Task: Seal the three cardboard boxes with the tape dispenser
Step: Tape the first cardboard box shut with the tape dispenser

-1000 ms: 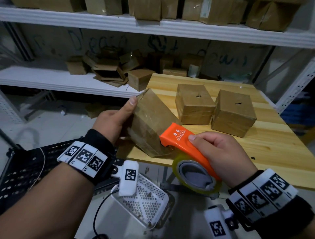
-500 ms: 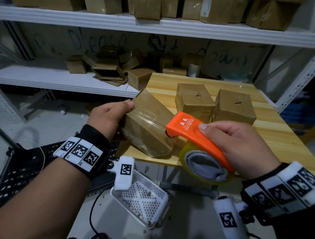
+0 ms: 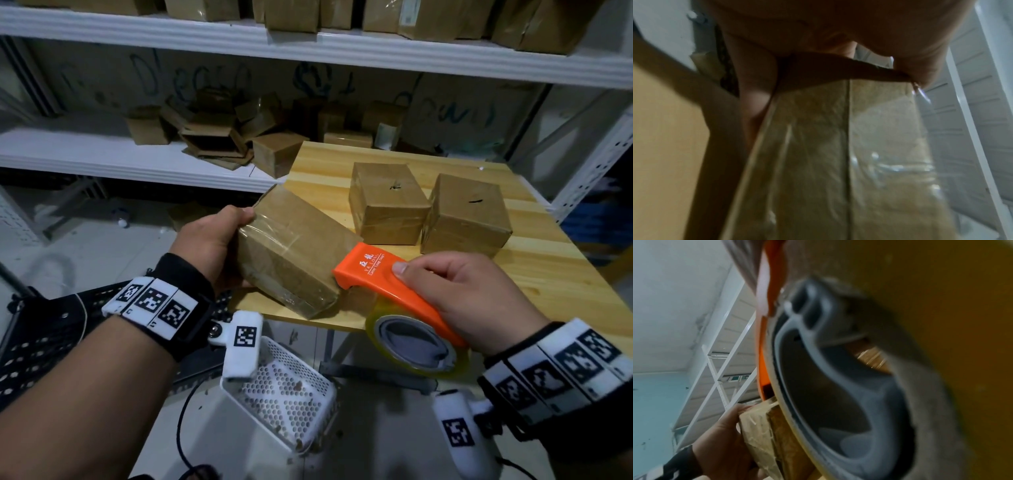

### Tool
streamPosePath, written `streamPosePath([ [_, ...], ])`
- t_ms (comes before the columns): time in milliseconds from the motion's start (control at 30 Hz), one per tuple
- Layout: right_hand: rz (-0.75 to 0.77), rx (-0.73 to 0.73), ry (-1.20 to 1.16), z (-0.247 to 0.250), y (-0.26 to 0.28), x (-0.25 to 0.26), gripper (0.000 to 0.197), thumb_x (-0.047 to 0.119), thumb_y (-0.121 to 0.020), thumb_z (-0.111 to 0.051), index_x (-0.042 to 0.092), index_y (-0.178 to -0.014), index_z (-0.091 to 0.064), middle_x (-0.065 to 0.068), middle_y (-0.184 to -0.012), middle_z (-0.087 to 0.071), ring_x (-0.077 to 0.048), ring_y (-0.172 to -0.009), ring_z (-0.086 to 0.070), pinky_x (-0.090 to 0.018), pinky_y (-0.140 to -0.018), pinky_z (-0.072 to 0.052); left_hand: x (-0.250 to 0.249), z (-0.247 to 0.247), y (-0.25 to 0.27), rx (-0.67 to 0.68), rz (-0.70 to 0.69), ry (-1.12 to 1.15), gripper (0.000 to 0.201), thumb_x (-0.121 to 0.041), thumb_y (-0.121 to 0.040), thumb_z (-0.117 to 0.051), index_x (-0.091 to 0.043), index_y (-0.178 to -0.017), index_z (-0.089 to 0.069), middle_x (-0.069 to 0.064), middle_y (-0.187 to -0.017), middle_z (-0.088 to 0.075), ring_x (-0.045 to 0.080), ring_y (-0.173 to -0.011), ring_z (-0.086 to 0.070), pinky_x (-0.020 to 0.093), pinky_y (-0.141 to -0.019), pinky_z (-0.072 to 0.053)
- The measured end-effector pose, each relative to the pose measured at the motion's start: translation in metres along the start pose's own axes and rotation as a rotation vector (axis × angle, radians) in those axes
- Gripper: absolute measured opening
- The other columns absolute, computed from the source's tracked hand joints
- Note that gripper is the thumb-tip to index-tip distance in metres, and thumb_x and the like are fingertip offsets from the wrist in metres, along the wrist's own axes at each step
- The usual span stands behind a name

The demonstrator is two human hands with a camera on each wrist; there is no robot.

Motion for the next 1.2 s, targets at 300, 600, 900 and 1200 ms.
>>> streamPosePath([
  [300,-0.018,-0.012,0.02,-0.007,-0.006,0.006,0.035,0.059,-0.09,-0.066,0.028,-0.089,-0.081,0.006,-0.072,-0.077,-0.012,-0.062,-0.074,-0.033,-0.064,-0.056,-0.009,0.007,0.007,-0.177,-0.306,-0.503,0.03,-0.043,-0.09,-0.067,-0.018,-0.081,-0.078,0.001,-0.082,-0.072,0.025,-0.089,-0.068,0.035,-0.077,-0.055],
  [600,-0.012,0.01,0.045,-0.012,-0.01,0.012,0.035,0.06,-0.092,-0.063,0.029,-0.089,-0.079,0.005,-0.071,-0.077,-0.012,-0.062,-0.074,-0.032,-0.064,-0.055,0.0,-0.032,0.012,0.014,-0.648,-1.277,0.051,-0.047,-0.103,-0.043,-0.031,-0.152,-0.041,-0.007,-0.163,-0.032,0.022,-0.154,-0.018,0.041,-0.123,-0.015],
  [900,-0.015,0.039,0.04,-0.01,-0.007,0.013,0.034,0.06,-0.091,-0.065,0.029,-0.092,-0.079,0.007,-0.074,-0.078,-0.008,-0.061,-0.074,-0.028,-0.061,-0.052,0.01,-0.032,0.002,0.048,-0.545,-1.518,0.067,-0.077,-0.092,-0.018,-0.053,-0.154,-0.014,-0.006,-0.169,-0.01,0.034,-0.15,-0.017,0.05,-0.12,-0.024],
  [1200,0.012,0.072,0.082,0.026,0.008,0.005,0.05,0.071,-0.064,-0.066,0.029,-0.087,-0.081,0.008,-0.075,-0.079,-0.011,-0.064,-0.076,-0.03,-0.068,-0.058,0.011,-0.03,-0.004,0.038,-0.558,-1.537,0.074,-0.081,-0.088,-0.009,-0.05,-0.155,-0.015,-0.006,-0.169,-0.011,0.035,-0.144,-0.026,0.049,-0.116,-0.03],
])
Point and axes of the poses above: each hand's wrist, its own y-axis away from the middle knuckle, its own z-axis out of the back of the hand, x = y × z, the point moved 2 cm from there along -y, towards the middle knuckle
